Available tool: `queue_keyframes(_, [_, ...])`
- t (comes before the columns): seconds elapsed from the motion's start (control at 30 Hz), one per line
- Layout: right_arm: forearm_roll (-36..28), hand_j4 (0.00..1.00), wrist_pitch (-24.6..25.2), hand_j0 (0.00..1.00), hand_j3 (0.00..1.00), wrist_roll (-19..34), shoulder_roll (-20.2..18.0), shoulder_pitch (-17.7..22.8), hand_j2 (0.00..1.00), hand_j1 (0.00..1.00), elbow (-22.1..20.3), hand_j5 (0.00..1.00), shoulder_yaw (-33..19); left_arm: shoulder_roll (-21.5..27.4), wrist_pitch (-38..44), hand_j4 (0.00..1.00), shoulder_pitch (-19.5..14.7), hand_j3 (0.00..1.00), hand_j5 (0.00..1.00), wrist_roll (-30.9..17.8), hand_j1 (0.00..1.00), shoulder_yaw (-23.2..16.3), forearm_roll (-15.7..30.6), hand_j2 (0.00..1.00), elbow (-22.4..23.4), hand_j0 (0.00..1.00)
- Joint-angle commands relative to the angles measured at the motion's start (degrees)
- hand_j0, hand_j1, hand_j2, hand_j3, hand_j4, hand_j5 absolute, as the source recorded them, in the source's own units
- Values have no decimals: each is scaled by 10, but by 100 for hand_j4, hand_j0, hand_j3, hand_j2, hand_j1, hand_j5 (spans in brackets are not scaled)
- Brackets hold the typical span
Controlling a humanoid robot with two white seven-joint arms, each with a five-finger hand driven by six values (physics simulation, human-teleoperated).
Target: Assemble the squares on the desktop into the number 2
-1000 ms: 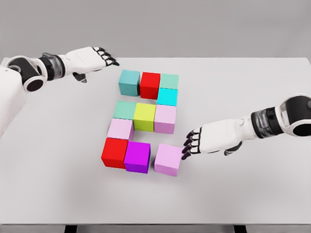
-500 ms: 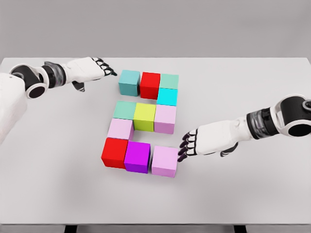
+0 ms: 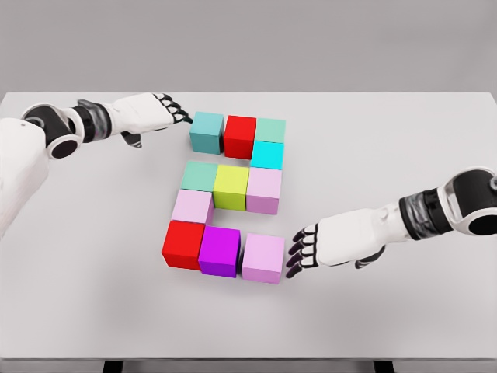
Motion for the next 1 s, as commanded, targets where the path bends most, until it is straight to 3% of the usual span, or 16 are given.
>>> queue_keyframes(0.0, [-7, 99, 1, 99, 99, -1, 4, 0, 99, 99, -1, 99, 0, 0, 1, 100, 0, 100, 100, 0, 100, -1, 2, 100, -4, 100])
queue_keyframes(0.17, [-10, 99, 1, 99, 99, 1, 21, 2, 99, 99, 1, 99, 0, 0, 1, 100, 0, 100, 100, 0, 100, -4, 3, 100, -5, 100])
queue_keyframes(0.73, [-7, 99, 1, 99, 99, 2, 21, 2, 99, 99, 4, 99, -10, 1, 1, 100, 0, 100, 100, 0, 100, -4, 4, 100, -6, 100])
queue_keyframes(0.87, [-9, 99, 1, 99, 99, 13, -3, 2, 99, 99, 4, 99, -21, 5, 1, 100, 0, 100, 100, 0, 100, -3, 5, 100, -5, 100])
queue_keyframes(0.97, [-30, 100, 1, 100, 100, 12, -67, 2, 100, 100, 4, 100, -78, 5, 1, 100, 0, 100, 100, 0, 100, -2, 5, 100, -6, 100])
